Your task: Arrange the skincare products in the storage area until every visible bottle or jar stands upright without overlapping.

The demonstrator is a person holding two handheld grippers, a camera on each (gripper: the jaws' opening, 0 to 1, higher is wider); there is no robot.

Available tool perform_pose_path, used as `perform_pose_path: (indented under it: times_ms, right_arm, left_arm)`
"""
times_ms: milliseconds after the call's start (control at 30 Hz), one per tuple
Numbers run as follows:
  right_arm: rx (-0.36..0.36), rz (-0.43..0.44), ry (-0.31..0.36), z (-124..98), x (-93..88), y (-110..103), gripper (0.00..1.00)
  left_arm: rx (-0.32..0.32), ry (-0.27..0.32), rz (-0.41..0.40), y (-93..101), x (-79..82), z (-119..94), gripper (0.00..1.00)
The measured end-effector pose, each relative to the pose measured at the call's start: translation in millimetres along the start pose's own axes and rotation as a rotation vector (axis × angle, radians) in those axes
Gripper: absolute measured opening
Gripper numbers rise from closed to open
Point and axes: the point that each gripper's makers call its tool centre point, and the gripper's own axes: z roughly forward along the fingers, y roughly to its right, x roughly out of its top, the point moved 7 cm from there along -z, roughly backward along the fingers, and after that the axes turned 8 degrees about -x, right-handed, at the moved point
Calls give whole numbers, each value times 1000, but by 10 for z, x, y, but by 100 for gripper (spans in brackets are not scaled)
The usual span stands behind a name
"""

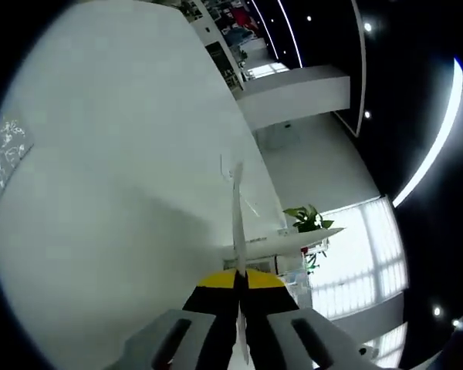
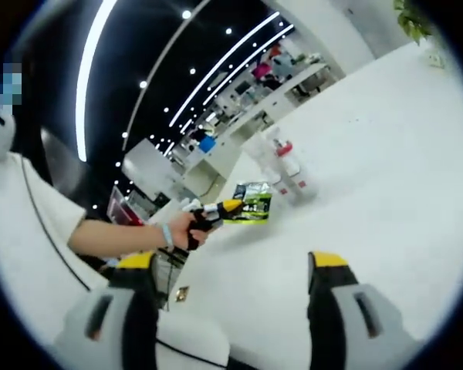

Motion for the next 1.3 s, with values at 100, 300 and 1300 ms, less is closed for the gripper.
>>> perform_pose_path:
  times_ms: [100,300,1300]
  right_arm:
    - [-2,-4,-12,62,24,-25,77]
    - [-7,-8,-39,144,25,-63,77]
    - [-49,9,-97,210,-113,6,75]
  left_arm:
    - [-1,-5,-9,-41,1,43,1]
    - [1,-15,-23,-143,40,126,1]
    - [158,1,-7,-419,77,254,9]
